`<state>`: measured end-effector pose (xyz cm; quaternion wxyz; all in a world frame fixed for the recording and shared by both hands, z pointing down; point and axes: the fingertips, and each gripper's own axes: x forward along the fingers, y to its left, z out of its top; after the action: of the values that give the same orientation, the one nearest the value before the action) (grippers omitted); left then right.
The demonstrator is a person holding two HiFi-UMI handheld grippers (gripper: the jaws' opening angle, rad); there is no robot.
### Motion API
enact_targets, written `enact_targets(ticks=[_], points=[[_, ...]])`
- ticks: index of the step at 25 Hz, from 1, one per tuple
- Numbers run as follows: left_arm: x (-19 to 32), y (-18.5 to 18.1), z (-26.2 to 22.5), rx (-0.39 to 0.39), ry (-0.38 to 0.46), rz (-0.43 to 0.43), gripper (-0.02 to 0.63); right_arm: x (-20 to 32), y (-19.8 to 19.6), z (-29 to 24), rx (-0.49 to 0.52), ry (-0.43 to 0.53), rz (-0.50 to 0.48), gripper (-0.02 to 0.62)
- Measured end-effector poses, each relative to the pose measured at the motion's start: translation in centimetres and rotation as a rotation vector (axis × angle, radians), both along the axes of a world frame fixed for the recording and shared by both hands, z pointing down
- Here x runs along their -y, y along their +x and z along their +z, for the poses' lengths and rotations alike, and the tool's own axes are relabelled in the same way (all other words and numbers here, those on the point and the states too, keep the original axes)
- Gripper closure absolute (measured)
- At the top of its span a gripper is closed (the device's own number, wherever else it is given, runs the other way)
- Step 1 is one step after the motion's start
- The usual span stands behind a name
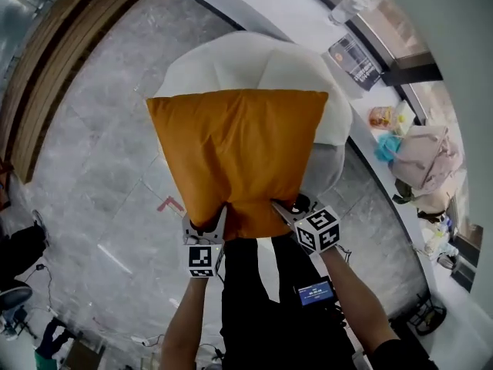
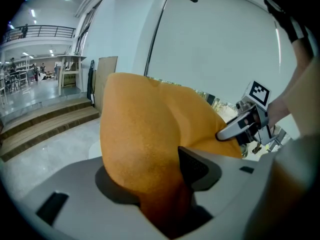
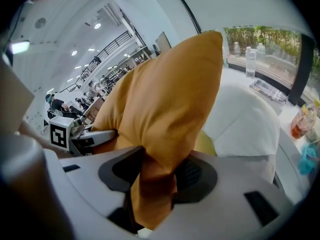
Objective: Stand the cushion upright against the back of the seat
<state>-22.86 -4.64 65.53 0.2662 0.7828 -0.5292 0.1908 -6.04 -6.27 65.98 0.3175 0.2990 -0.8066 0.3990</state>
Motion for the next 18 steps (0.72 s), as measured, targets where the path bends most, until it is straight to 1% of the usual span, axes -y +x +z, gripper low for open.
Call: enact_targets(ticks=[3,7,10,12,15,18], points=[[-0.3,0.9,3.2,0.002,-0.017,-0.026,0.356,0.1,0.9,3.1,-0.010,-0.028,-0.004,0.396],[-0.4,1.5,7.2,0.014,-0.052,-0.024,0.356,0.2,1.3,7.0,-0.027,-0.057,-0.020,0.397],[0.1,2.2,9.5,0.024,-0.061,-0.022,0.356,0.6,2.1,9.4,-0.031,-0.060,-0.019,0.397],[0.8,2.4,10.9,0.030,-0.048,-0.024,0.356,1.3,2.3,10.8,-0.032,-0.043,-0.013,0.397],[3.0,2.4,12.7,0.049,-0.006,-0.026,0.356,3.6,2.3,12.9,-0.029,0.002,-0.007,0.397],[5.6,2.4,13.3,0.084,0.039,-0.019,0.356,6.1,2.3,13.9,-0.009,0.047,-0.004,0.397]])
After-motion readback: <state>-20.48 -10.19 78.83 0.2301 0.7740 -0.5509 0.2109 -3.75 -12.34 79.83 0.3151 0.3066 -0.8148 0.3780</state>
